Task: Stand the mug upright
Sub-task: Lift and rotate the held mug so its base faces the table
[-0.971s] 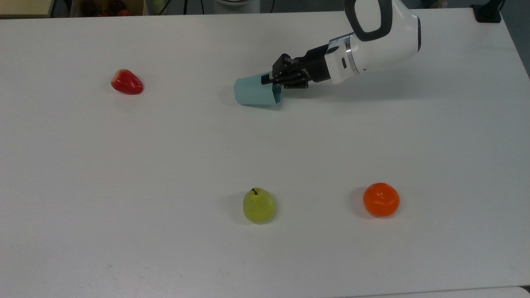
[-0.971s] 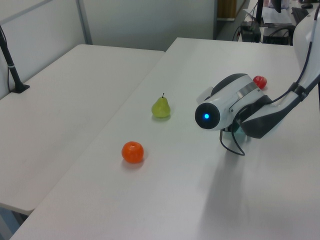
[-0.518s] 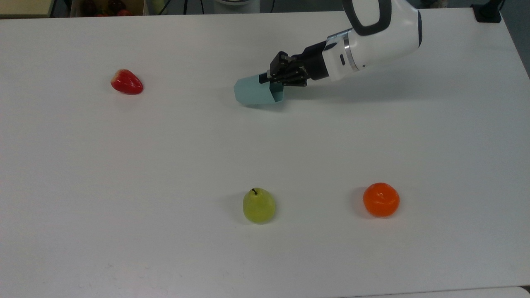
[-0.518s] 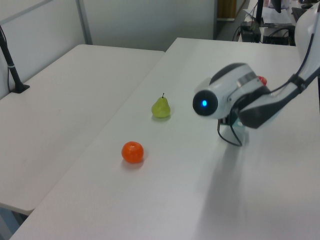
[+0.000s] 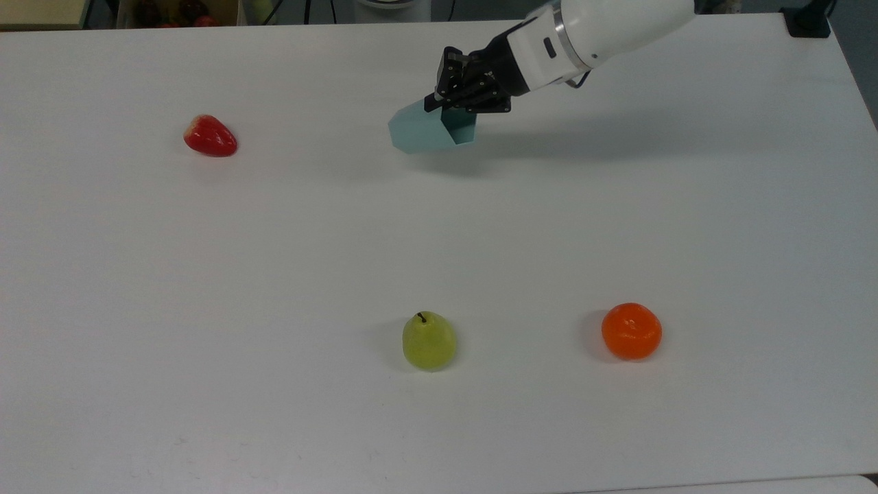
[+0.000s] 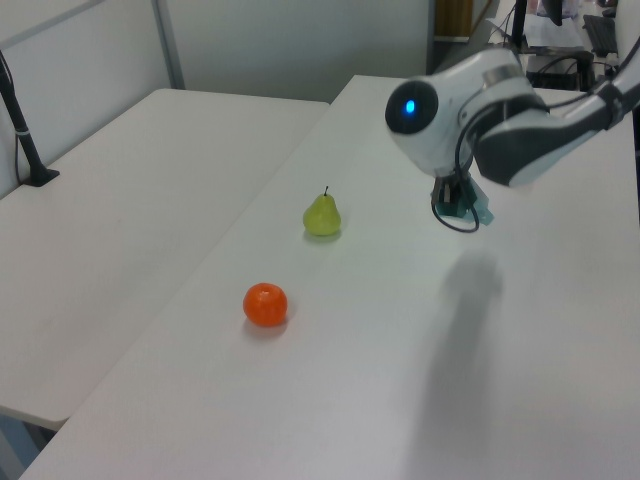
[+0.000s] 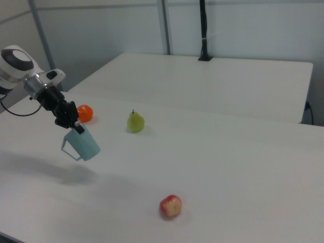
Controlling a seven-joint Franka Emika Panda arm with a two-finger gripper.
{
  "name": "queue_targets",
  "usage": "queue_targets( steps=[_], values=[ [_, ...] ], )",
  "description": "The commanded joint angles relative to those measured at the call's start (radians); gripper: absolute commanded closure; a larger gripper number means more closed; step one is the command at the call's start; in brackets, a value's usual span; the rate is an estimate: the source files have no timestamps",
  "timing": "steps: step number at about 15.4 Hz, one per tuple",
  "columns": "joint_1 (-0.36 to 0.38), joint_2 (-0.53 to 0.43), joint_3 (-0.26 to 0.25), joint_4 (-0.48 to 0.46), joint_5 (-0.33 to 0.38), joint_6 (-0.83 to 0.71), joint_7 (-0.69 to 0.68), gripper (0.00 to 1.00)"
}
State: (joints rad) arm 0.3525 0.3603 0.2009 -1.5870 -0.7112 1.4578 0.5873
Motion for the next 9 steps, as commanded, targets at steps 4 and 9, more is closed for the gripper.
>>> queue_targets(
  steps=[4, 9],
  values=[
    [-0.124, -0.076, -0.006, -0.021, 0.324, 0.214, -0.187, 1.00],
    [-0.184, -0.133, -0.080, -0.022, 0.605, 0.311, -0.391, 1.00]
  ],
)
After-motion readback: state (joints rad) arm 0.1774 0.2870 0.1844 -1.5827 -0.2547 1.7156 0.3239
